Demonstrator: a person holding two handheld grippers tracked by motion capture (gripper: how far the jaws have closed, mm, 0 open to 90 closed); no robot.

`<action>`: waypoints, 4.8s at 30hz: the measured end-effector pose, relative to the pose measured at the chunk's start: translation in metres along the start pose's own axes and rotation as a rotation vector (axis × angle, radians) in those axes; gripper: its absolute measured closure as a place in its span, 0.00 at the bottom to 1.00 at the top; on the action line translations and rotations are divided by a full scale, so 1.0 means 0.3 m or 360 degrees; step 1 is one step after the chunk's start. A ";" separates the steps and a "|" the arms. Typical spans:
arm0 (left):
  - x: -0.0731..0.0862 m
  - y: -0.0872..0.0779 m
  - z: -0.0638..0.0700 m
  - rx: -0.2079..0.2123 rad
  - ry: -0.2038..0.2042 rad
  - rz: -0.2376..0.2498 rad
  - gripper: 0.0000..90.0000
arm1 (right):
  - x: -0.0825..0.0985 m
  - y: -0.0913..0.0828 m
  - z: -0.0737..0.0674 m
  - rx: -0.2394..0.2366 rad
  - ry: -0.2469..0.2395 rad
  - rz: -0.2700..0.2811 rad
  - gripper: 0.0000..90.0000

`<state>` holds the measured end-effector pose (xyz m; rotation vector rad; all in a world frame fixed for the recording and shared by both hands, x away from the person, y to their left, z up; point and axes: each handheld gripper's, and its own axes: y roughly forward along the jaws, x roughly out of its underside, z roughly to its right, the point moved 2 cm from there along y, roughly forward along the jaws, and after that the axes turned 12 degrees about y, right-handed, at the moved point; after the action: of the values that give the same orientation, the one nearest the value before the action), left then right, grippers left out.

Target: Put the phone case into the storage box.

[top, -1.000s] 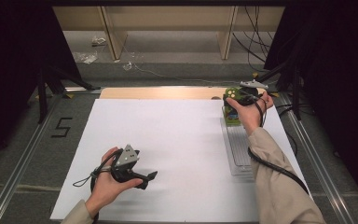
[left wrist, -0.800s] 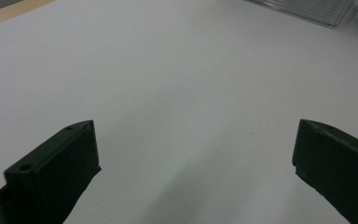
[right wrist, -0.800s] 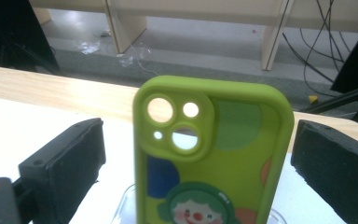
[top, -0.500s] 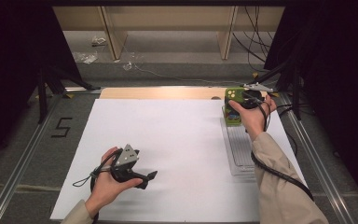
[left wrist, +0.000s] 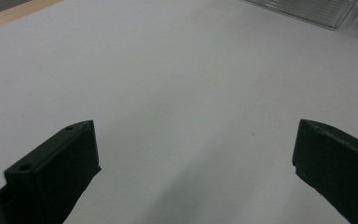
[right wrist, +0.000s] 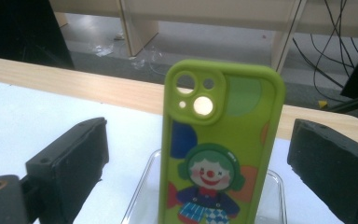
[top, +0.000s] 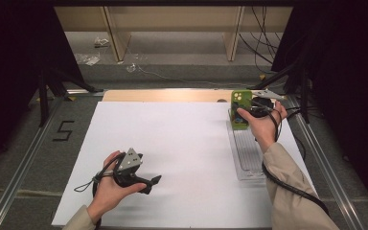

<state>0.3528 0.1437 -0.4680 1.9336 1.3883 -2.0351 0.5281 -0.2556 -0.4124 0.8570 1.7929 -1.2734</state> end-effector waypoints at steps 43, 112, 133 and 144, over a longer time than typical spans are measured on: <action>-0.002 0.000 0.005 -0.0008 -0.0002 0.0000 0.00 | 0.135 -0.158 -0.127 -0.0366 -0.0175 -0.0062 0.10; -0.007 -0.008 0.001 -0.0022 -0.0001 0.0015 0.00 | 0.238 -0.310 -0.155 -0.0591 -0.0302 -0.0138 0.12; -0.007 -0.011 -0.002 -0.0027 -0.0005 0.0018 0.00 | 0.267 -0.338 -0.142 -0.0635 -0.0326 -0.0145 0.12; -0.007 -0.012 -0.003 -0.0032 -0.0005 0.0020 0.00 | 0.283 -0.351 -0.132 -0.0651 -0.0321 -0.0149 0.12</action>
<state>0.3518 0.1454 -0.4641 1.9253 1.3868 -2.0099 0.3893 -0.2390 -0.4308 0.4064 1.8550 -0.9594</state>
